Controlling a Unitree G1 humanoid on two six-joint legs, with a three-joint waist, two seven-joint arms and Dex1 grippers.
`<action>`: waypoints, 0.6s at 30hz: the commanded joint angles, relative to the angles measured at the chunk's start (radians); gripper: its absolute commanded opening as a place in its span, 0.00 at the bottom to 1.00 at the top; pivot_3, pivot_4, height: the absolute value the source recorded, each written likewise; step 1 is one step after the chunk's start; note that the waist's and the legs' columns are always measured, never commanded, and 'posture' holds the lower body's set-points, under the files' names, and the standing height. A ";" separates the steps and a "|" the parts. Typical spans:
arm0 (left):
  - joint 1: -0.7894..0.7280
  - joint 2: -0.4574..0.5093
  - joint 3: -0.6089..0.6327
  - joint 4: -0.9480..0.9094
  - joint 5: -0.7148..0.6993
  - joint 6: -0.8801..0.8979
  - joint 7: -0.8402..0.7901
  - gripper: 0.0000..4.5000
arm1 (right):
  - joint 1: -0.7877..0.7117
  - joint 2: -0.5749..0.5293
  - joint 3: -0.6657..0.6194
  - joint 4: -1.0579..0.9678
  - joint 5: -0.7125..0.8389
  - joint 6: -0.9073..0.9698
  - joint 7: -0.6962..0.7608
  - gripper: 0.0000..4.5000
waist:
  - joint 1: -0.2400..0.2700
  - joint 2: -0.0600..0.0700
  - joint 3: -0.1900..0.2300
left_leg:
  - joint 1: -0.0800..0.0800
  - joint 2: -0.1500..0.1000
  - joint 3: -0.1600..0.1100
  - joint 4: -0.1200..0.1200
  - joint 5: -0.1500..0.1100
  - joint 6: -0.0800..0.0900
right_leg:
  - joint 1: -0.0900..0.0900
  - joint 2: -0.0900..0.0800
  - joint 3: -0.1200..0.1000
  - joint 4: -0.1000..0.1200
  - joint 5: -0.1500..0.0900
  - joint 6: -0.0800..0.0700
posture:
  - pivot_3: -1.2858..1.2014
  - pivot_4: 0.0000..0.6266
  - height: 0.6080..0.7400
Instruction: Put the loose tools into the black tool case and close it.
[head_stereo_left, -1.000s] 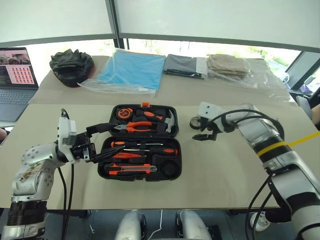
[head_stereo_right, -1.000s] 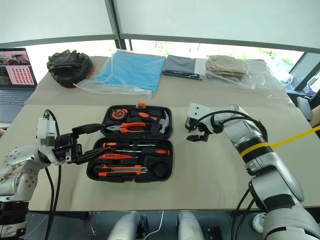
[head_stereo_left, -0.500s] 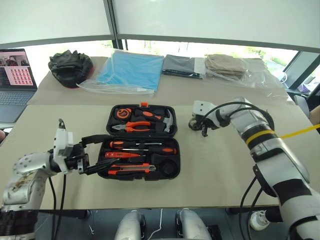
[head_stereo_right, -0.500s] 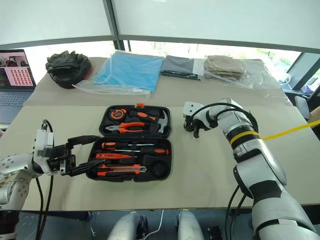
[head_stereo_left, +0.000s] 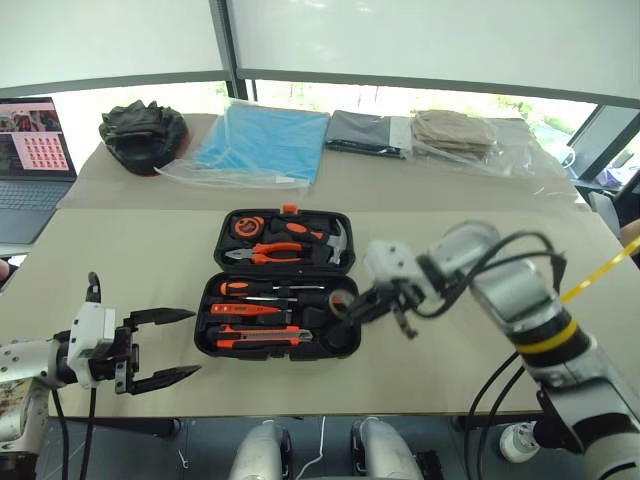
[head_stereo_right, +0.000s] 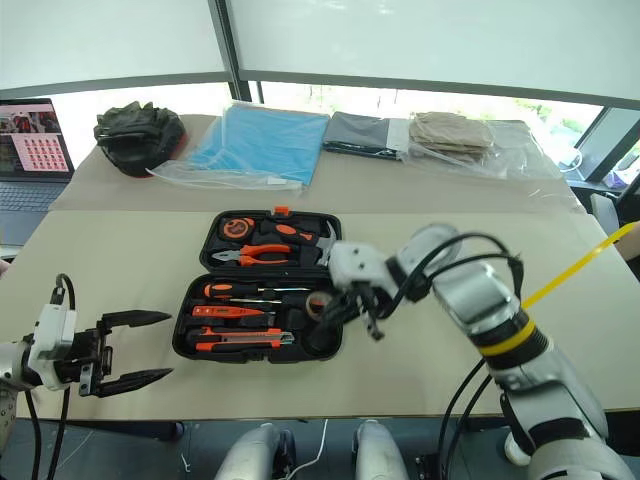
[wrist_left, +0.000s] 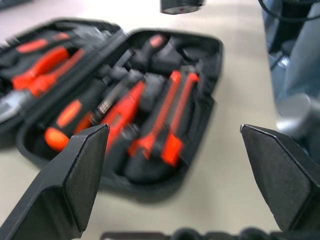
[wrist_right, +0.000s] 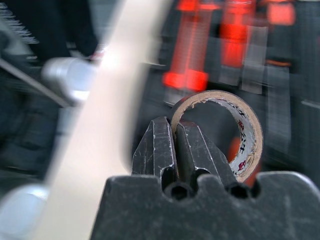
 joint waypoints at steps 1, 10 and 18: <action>0.004 0.012 0.012 -0.012 -0.008 -0.022 -0.016 1.00 | -0.009 -0.031 0.058 -0.030 -0.071 0.018 -0.030 0.01 | 0.001 0.000 0.000 | 0.000 0.000 0.000 0.000 0.000 0.000 | 0.000 0.000 0.000 0.000 0.000 0.000 | 0.52 0.24 1.00; -0.025 -0.004 -0.013 -0.068 -0.021 0.000 0.008 1.00 | -0.076 -0.033 0.137 0.002 -0.150 0.071 -0.066 0.01 | 0.001 0.000 0.000 | 0.000 0.000 0.000 0.001 0.001 0.000 | 0.000 0.001 -0.002 0.001 0.000 -0.001 | 0.52 0.24 1.00; -0.023 -0.012 -0.029 -0.115 -0.029 0.047 0.056 1.00 | -0.094 -0.009 0.135 -0.013 -0.114 0.096 -0.062 0.30 | 0.001 0.000 0.000 | -0.001 0.000 -0.001 0.001 0.001 0.000 | 0.000 0.001 -0.002 0.001 0.000 -0.001 | 0.52 0.24 1.00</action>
